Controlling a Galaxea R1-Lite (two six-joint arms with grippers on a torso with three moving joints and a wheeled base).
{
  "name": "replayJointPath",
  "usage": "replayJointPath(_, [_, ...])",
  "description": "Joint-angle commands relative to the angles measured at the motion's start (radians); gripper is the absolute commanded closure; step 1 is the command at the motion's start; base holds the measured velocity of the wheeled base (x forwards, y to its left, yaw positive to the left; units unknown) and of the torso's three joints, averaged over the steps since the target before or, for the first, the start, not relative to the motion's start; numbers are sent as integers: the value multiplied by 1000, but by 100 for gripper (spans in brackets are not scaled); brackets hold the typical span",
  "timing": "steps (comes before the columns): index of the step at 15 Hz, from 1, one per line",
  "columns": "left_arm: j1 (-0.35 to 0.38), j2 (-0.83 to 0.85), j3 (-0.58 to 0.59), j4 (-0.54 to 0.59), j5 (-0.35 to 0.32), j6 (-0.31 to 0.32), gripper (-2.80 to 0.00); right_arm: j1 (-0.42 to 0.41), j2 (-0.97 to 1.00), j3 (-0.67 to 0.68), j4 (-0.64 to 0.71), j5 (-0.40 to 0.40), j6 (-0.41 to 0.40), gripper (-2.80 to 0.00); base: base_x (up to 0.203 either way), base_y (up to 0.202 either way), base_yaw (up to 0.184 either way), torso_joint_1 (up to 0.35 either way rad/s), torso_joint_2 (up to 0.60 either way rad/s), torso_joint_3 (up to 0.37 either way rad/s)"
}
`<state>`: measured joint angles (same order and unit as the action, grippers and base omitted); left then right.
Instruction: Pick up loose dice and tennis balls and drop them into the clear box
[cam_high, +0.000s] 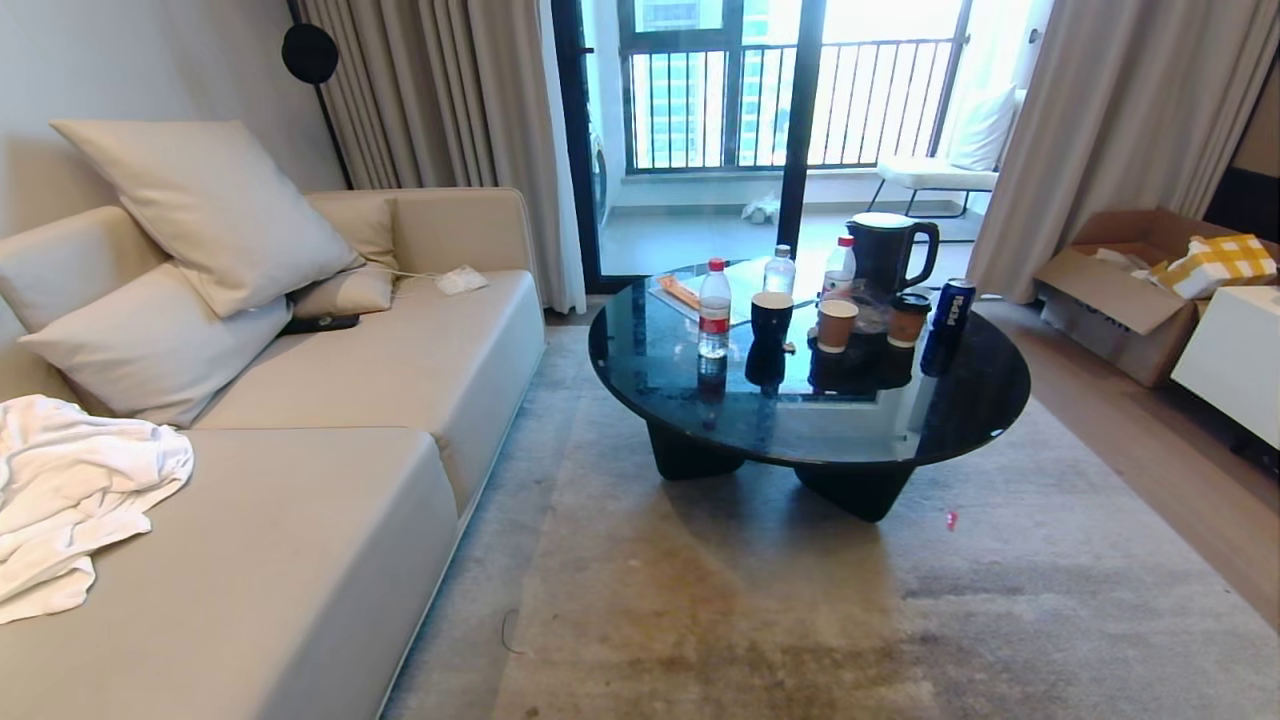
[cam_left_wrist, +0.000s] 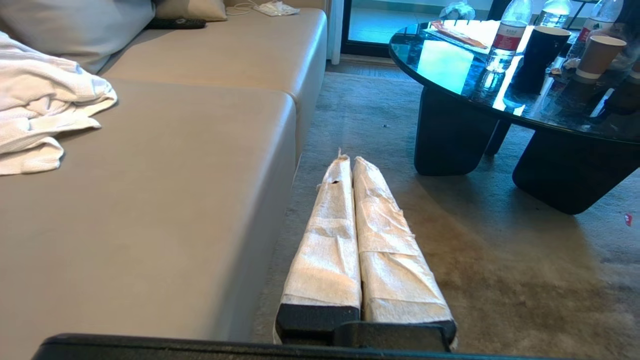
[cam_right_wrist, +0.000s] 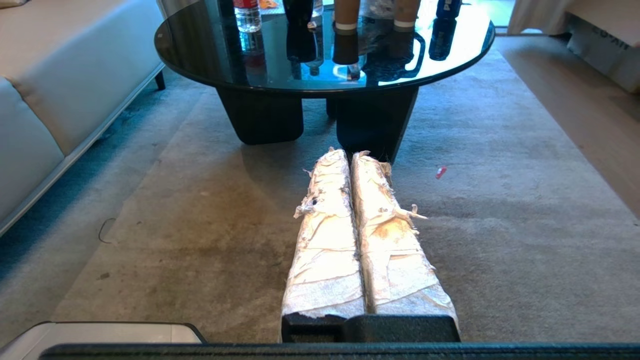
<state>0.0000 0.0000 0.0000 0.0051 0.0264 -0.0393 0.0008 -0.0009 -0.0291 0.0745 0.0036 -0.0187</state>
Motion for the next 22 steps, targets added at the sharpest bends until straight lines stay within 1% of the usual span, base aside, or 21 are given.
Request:
replayJointPath(1, [0,0,0,0,1,-1,0,1,1,0,1,-1,0,0,0,0,0,0,0,0])
replayJointPath(8, [0,0,0,1,4,-11,0,1,1,0,1,1,0,0,-10,0,0,0,0,0])
replayJointPath(22, [0,0,0,1,4,-20,0,1,1,0,1,1,0,0,-181,0,0,2,3,1])
